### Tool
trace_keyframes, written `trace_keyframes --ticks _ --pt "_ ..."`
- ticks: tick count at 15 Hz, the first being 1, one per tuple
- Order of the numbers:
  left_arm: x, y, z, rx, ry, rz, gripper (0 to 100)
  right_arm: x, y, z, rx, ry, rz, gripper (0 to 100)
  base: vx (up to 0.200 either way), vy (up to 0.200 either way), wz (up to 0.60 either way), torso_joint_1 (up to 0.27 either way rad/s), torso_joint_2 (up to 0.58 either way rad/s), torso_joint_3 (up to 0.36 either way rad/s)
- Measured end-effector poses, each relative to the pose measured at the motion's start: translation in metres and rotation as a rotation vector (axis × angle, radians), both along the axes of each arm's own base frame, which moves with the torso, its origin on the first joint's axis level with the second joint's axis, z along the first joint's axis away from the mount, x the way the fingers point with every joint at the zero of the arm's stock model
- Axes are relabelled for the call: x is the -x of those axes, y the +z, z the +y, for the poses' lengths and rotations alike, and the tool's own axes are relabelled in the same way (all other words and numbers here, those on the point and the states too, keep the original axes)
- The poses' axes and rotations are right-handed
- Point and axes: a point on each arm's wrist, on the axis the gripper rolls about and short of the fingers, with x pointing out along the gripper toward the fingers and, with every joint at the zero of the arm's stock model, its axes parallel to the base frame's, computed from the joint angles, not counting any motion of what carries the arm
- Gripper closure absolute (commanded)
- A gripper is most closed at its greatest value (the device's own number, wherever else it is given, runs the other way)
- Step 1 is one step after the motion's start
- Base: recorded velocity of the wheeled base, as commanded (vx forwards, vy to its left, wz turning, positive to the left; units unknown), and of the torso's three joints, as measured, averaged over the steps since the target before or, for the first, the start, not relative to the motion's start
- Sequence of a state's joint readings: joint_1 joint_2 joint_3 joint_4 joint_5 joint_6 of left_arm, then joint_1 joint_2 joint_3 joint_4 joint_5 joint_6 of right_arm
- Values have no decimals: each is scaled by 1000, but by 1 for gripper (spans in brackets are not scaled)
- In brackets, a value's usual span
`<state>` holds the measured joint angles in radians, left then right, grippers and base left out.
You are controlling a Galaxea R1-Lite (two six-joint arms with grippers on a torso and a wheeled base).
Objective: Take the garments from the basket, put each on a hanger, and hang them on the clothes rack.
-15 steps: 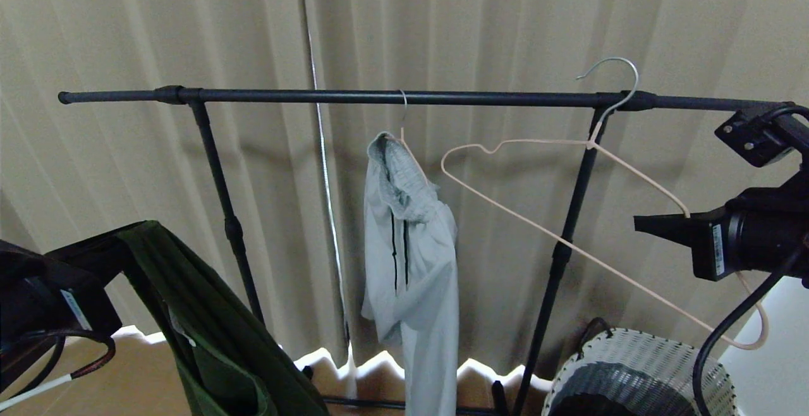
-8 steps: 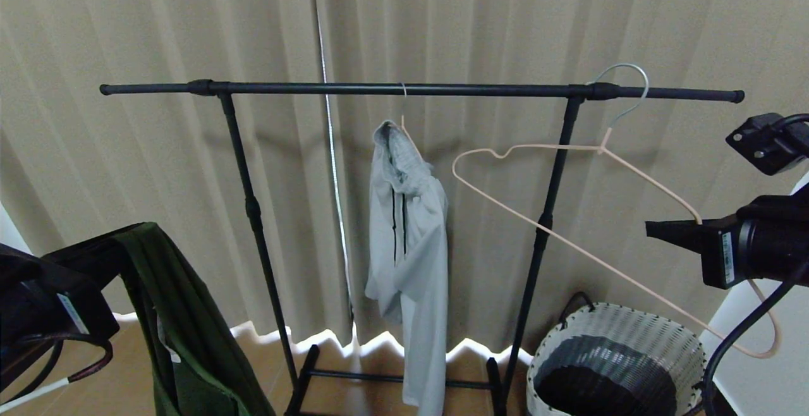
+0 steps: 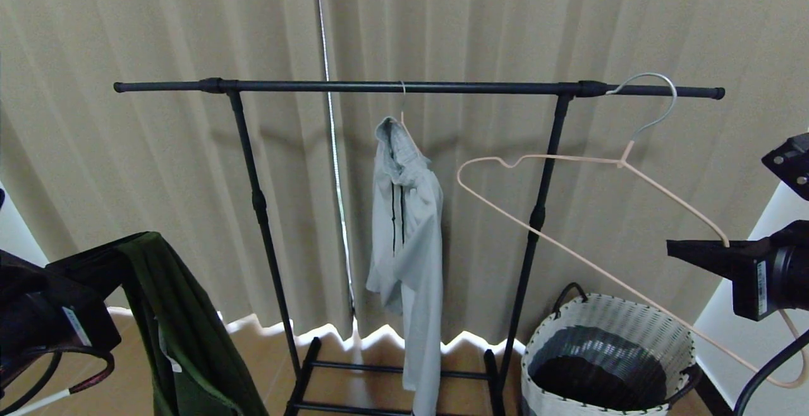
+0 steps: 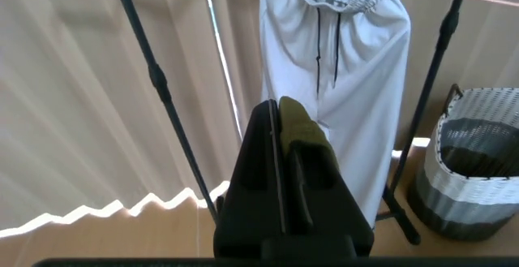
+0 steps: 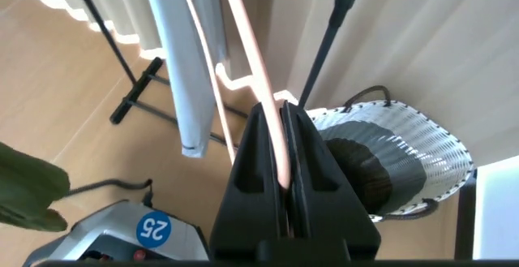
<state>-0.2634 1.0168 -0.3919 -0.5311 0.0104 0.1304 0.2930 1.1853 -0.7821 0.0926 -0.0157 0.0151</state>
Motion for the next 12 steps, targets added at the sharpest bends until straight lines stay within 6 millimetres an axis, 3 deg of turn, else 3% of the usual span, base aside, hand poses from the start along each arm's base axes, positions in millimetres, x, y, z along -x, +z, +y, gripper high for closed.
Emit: trace_keyframes --ticks 4,9,12 --pt "-7 -4 0 -11 17 36 100 3 1 2 -12 26 -35 100 0 0 0 0 0 0" --pt "-13 -4 2 -88 65 82 100 -9 3 22 -46 107 -105 100 0 0 0 0 0 0" --pt "-25 12 -1 -100 76 121 100 -14 -12 33 -67 136 -63 100 0 0 0 0 0 0"
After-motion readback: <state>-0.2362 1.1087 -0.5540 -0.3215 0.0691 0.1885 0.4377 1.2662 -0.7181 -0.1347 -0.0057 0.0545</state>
